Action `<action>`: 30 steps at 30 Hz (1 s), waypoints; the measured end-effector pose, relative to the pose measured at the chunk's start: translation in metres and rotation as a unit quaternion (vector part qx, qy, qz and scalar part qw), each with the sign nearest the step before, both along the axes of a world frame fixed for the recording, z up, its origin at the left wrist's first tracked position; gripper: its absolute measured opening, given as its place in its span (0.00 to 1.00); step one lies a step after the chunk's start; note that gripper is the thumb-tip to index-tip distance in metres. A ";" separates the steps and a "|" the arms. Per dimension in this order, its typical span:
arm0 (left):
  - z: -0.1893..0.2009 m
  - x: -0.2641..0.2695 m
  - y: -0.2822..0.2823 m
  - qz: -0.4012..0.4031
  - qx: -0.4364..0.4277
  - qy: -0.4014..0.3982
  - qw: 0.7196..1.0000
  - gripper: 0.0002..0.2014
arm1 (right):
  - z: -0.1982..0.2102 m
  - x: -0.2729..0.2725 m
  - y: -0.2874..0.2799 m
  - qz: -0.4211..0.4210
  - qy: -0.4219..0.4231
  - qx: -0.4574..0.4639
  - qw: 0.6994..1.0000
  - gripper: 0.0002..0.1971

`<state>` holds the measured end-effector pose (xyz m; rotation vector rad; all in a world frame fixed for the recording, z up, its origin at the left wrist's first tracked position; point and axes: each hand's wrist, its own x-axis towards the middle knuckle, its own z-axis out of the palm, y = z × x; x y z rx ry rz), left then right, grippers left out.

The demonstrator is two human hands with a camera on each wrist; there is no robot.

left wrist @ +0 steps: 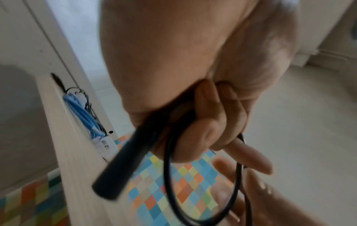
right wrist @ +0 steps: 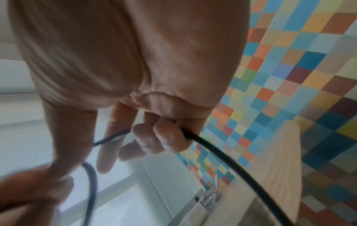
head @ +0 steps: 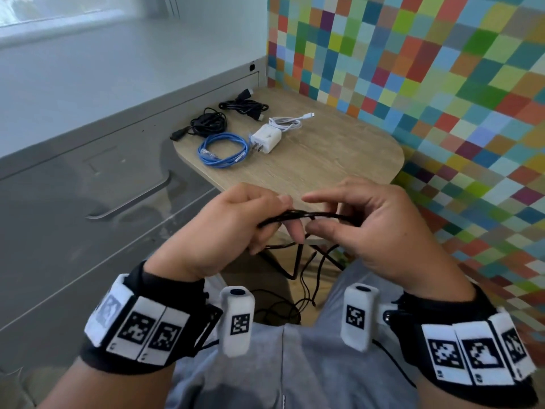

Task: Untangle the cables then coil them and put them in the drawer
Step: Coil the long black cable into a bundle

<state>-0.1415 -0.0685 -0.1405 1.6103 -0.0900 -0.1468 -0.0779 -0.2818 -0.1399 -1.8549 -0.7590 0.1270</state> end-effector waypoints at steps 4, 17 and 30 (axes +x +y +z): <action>0.003 0.000 0.001 -0.040 -0.175 0.024 0.984 0.21 | -0.006 0.004 0.004 0.001 0.011 0.049 0.999 0.08; 0.007 0.003 0.018 -0.007 -0.413 -0.010 0.911 0.14 | -0.019 0.017 -0.001 -0.066 0.122 0.144 0.980 0.08; 0.019 -0.002 0.019 0.170 -0.159 -0.158 0.960 0.09 | -0.022 0.016 -0.004 -0.144 -0.001 -0.100 0.984 0.05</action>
